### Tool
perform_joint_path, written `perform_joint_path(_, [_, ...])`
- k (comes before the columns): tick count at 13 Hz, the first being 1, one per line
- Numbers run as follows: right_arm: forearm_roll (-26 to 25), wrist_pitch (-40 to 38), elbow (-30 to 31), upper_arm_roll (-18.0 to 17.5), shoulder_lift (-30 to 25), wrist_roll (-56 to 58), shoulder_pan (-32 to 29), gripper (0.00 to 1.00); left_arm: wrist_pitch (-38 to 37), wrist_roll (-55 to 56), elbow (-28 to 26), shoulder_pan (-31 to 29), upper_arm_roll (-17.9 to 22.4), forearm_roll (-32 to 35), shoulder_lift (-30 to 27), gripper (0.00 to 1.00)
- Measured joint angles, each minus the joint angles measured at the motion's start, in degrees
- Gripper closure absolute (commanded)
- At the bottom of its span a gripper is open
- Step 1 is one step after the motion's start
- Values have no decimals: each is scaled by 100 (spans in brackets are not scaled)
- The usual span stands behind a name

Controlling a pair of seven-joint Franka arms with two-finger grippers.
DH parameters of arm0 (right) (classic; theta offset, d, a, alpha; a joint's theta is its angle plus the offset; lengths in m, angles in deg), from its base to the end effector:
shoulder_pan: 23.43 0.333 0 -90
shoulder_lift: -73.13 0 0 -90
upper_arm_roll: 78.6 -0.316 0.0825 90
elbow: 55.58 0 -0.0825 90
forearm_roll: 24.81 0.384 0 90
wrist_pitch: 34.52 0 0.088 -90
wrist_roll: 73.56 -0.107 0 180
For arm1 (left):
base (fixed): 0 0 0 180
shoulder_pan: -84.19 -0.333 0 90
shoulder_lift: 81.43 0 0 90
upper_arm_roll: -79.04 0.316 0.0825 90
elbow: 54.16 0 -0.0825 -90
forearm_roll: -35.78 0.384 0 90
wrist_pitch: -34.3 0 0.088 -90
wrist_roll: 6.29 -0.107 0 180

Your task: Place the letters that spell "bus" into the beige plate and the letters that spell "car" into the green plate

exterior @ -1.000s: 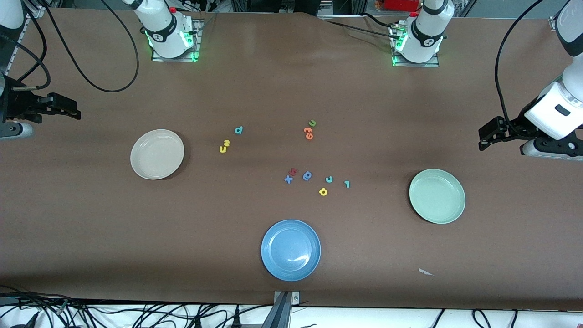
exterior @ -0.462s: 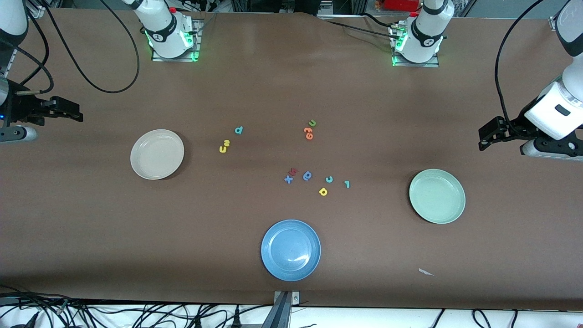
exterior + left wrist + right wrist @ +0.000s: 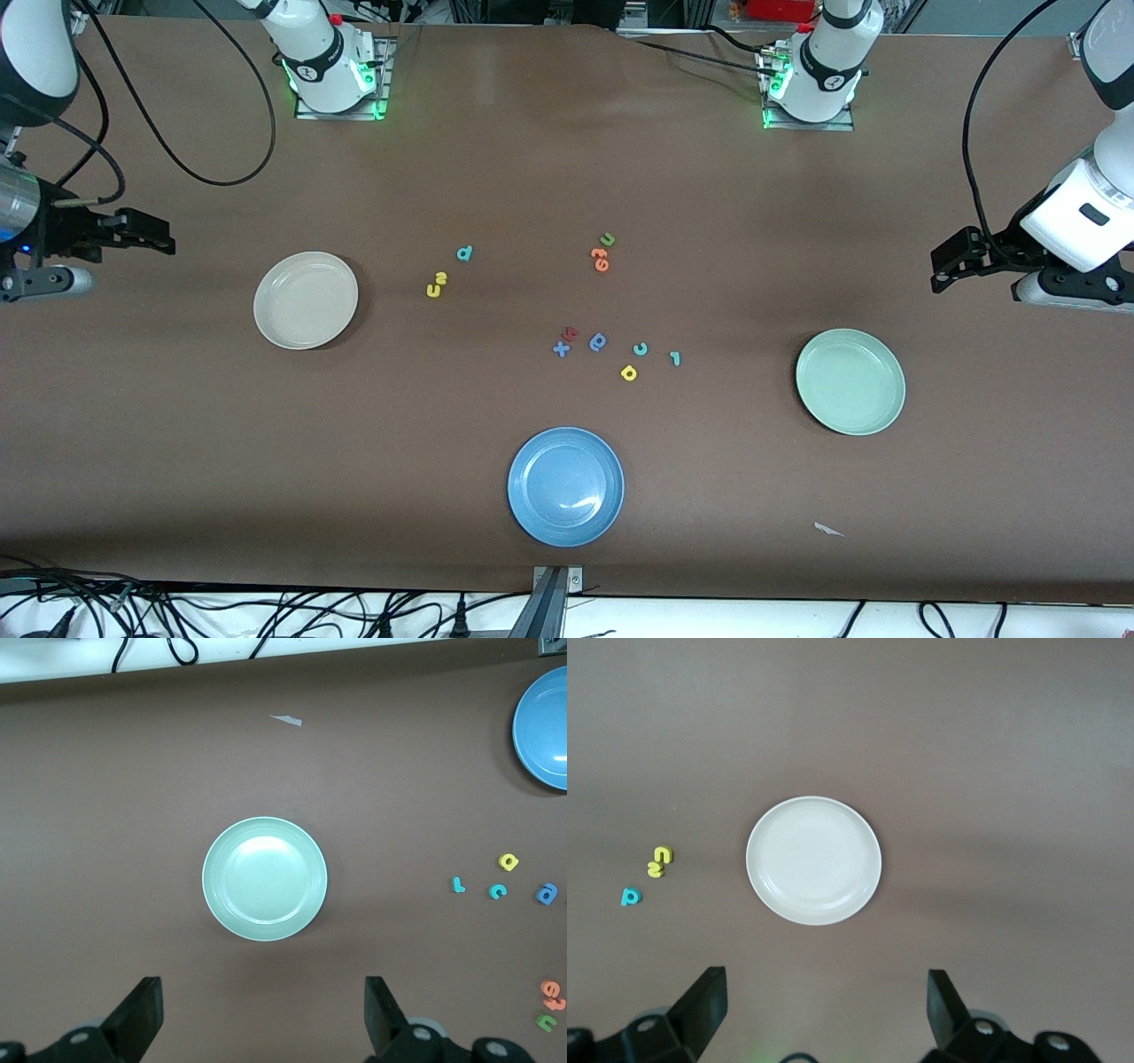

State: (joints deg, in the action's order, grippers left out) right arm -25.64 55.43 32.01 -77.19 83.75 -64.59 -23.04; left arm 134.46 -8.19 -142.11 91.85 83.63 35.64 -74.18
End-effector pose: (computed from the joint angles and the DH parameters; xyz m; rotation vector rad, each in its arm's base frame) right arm 0.6028 -0.0111 0.5367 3.1193 0.2185 -0.2274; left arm 0.6074 -0.0357 0.5847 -3.1289 0.1370 -0.1364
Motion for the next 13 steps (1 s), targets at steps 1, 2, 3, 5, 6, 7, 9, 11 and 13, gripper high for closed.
perform_joint_path(1, [0, 112, 61, -16, 66, -1, 5, 0, 0, 0, 0, 0, 0, 0, 0, 0])
perform_joint_path(2, [3, 218, 117, -24, 140, -1, 10, 0, 0, 0, 0, 0, 0, 0, 0, 0])
perform_joint_path(3, [11, 377, 188, -32, 203, -1, 22, 0, 0, 0, 0, 0, 0, 0, 0, 0])
perform_joint_path(5, [18, 606, 352, -79, 265, -5, 74, 0, 0, 0, 0, 0, 0, 0, 0, 0])
perform_joint_path(6, [20, 642, 393, -105, 267, -31, 102, 0, 0, 0, 0, 0, 0, 0, 0, 0])
perform_joint_path(7, [25, 644, 397, -124, 266, -95, 128, 0, 0, 0, 0, 0, 0, 0, 0, 0])
perform_joint_path(9, [71, 647, 398, -152, 270, -231, 221, 0, 0, 0, 0, 0, 0, 0, 0, 0])
perform_joint_path(11, [95, 809, 440, -164, 323, -552, 508, 0, 0, 0, 0, 1, 0, 0, 0, 0])
perform_joint_path(13, [95, 1273, 733, -287, 377, -1117, 714, 0, 0, 0, 0, 2, -3, 0, 0, 0])
